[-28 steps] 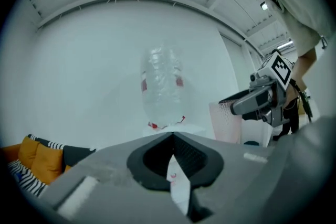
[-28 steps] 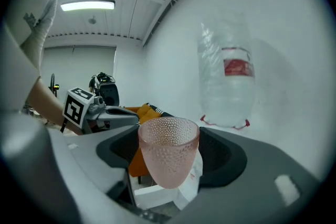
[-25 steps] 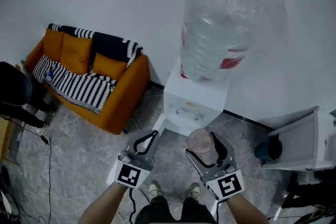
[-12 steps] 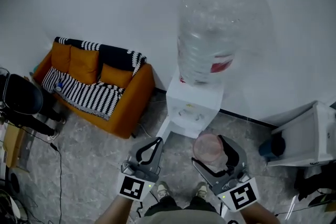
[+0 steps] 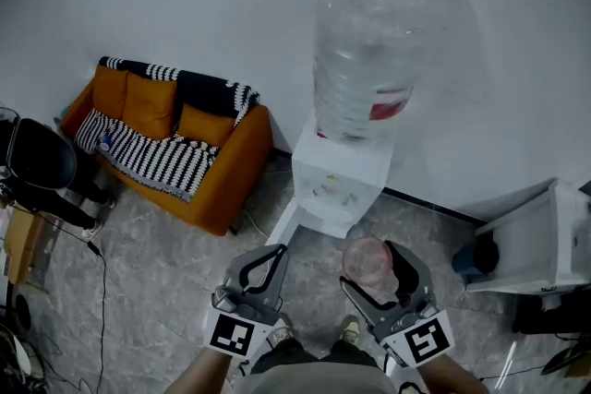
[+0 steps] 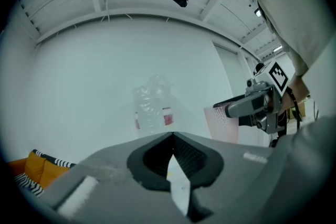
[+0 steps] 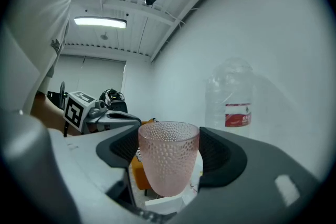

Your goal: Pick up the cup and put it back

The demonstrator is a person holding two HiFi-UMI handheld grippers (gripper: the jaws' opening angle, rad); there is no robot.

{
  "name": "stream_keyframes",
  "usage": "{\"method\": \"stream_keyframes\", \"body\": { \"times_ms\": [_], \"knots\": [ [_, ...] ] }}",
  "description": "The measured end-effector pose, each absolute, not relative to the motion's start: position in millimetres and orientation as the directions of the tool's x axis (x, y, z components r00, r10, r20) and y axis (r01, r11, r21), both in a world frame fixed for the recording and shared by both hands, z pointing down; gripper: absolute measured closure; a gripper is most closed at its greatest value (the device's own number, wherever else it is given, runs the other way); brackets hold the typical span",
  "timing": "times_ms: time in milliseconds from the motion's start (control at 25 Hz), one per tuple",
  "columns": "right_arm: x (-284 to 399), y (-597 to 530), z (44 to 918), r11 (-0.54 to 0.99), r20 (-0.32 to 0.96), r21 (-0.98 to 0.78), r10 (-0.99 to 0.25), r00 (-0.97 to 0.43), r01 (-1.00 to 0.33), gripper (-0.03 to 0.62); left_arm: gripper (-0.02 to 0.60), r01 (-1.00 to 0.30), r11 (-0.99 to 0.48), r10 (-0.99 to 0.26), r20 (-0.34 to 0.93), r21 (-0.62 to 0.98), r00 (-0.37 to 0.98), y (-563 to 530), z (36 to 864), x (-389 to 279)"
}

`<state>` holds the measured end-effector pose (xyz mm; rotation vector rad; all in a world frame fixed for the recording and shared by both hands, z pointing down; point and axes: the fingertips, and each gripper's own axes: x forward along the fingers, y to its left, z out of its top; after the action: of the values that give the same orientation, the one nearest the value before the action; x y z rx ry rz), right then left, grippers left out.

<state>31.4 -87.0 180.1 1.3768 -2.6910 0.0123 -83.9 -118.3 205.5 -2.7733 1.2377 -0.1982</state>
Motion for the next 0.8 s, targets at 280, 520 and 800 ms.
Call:
{"method": "stream_keyframes", "body": {
  "times_ms": [280,520,800],
  "knots": [
    [38.4,-126.5,213.3,0.571,0.144,0.087,-0.818,-0.557,-0.816,0.233,0.580,-0.791,-0.609,-0.789,0.134,-0.053,0.599,-141.3,239.2,-82.9],
    [31.7,-172.5,257.4,0.546,0.133,0.045,-0.833,-0.537,-0.837,0.233,0.580,-0.797,-0.602,-0.795,0.136,-0.053,0.591,-170.2,269.7,-81.8],
    [20.2,-211.6,333.9,0.541,0.179,-0.025,-0.825,-0.536,-0.841,0.233,0.580,-0.789,-0.612,-0.786,0.152,-0.056,0.599,-200.5,317.9,-73.1]
  ]
}}
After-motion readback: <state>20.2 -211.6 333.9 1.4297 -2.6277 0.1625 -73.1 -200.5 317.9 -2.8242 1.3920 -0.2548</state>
